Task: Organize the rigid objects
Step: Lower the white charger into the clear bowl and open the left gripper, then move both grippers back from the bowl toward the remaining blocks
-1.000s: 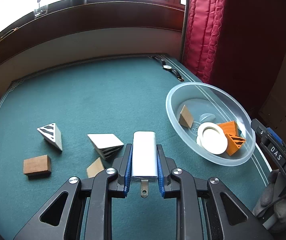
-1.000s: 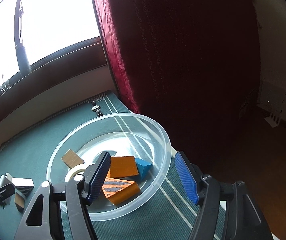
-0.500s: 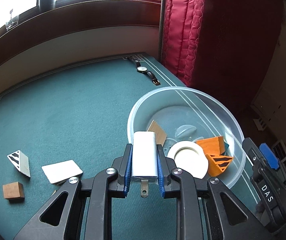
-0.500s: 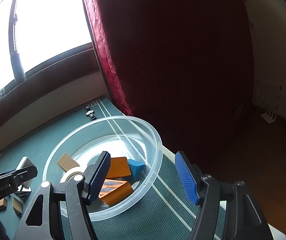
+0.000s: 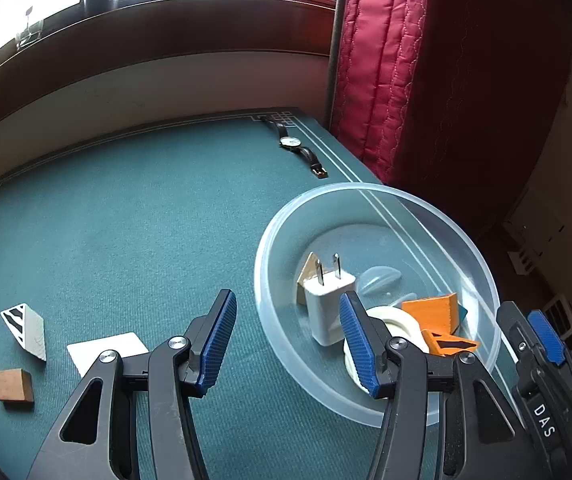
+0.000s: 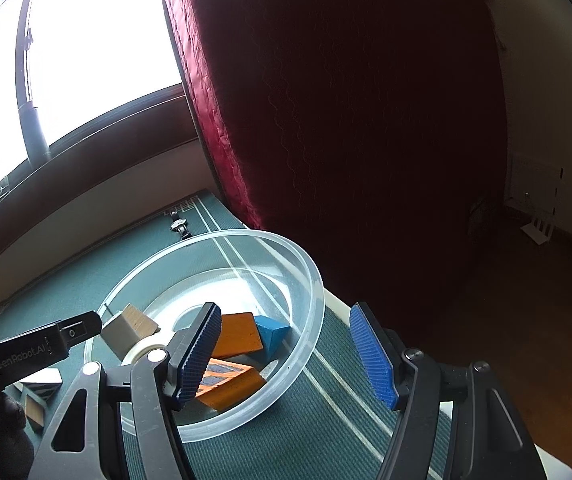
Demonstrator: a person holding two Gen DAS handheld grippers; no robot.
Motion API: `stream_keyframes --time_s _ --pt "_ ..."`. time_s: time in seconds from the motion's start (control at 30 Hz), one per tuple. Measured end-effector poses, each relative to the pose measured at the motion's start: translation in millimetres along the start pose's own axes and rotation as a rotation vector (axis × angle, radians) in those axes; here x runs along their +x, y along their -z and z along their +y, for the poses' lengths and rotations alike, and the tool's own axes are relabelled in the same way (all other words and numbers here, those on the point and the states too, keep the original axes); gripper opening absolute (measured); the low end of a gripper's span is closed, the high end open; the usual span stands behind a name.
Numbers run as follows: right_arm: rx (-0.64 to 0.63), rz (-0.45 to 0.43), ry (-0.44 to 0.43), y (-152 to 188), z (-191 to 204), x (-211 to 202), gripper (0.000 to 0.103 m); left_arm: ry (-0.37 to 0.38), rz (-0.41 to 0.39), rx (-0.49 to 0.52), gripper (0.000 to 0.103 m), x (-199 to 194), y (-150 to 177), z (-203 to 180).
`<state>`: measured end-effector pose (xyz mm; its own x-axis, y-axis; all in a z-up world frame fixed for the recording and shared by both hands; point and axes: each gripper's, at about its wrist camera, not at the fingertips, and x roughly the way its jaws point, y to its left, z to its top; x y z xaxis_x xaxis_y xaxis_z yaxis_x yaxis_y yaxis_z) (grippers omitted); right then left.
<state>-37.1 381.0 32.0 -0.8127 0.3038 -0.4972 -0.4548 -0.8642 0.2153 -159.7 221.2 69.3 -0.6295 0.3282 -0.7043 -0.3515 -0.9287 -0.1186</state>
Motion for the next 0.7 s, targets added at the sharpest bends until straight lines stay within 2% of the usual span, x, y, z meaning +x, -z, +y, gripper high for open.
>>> stream_keyframes --time_s 0.33,0.5,0.7 --pt "-0.004 -0.003 -0.001 -0.5 0.6 1.3 0.07 -0.042 0.024 -0.021 0.055 -1.1 11.9 9.7" --pt "-0.004 -0.002 -0.002 -0.2 1.2 1.5 0.07 -0.063 0.026 -0.02 0.06 -6.2 19.4 10.8" --pt "-0.006 -0.003 0.0 0.6 3.0 0.0 0.07 -0.096 0.024 -0.019 0.06 -12.6 25.0 15.3"
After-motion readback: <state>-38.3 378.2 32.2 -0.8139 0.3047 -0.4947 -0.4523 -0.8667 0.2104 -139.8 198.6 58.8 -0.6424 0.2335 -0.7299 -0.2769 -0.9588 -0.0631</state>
